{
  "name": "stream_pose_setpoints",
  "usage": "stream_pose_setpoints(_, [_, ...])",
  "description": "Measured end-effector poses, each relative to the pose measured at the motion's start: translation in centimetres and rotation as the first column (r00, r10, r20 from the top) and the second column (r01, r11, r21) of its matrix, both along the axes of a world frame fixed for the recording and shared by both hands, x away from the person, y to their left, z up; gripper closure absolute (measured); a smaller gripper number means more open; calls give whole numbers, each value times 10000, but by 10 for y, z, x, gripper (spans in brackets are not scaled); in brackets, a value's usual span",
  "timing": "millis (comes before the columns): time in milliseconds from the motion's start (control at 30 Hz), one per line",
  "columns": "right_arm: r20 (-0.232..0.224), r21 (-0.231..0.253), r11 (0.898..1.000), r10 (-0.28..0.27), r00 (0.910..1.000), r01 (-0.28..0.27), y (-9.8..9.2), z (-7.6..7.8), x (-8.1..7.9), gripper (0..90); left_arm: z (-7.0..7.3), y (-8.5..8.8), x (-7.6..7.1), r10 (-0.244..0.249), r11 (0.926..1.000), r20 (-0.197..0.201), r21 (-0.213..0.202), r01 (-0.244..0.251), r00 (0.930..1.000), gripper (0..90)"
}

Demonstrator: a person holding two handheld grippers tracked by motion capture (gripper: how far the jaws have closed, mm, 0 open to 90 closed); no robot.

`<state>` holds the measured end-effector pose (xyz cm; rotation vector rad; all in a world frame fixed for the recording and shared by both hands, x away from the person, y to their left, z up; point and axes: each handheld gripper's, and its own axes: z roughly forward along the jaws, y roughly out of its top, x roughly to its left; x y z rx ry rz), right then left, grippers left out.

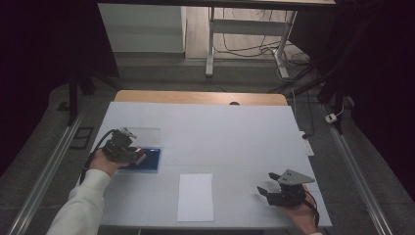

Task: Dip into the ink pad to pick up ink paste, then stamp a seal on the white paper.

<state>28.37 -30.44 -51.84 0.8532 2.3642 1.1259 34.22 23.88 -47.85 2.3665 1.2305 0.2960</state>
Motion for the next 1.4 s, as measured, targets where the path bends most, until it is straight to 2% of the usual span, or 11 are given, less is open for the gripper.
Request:
stream_pose_setpoints(67, [54, 121, 9999, 32, 10000, -33, 0, 0, 0, 299, 3, 1, -3, -12, 9998, 205, -190, 16, 9998, 705])
stream_pose_setpoints(200, [52, 49, 10000, 37, 10000, -37, 0, 1, 0, 299, 15, 6, -9, 216, 9965, 731, -819, -156, 9971, 705])
stream_pose_setpoints(333, [129, 121, 9999, 18, 9999, -19, 1, 1, -1, 300, 21, 11, -14, 271, 9921, 933, -1245, -153, 9953, 705])
stream_pose_setpoints(367, [129, 4, 10000, -40, 9999, 40, 0, 1, -1, 299, 22, 12, -16, 270, 9909, 967, -1339, -139, 9949, 705])
stream_pose_setpoints(600, [165, 5, 10000, -91, 9998, 90, -2, 2, -1, 299, 27, 13, -27, 328, 9877, 1495, -1562, -92, 9882, 705])
stream_pose_setpoints(633, [170, 124, 9999, -66, 9998, 64, -2, 1, -1, 299, 28, 12, -29, 301, 9877, 1538, -1564, -58, 9876, 705])
stream_pose_setpoints(767, [179, 95, 9999, -89, 9998, 87, -2, 2, -1, 299, 30, 8, -34, 76, 9861, 1662, -1649, 202, 9861, 705])
stream_pose_setpoints(1033, [151, 21, 10000, -93, 9998, 92, -3, 1, -1, 299, 35, -2, -44, -490, 9766, 1715, -1982, 832, 9840, 705])
stream_pose_setpoints(1400, [210, 7, 10000, -96, 9997, 96, -2, 1, -1, 300, 43, -26, -56, -1407, 9597, 1856, -2157, 1800, 9725, 705])
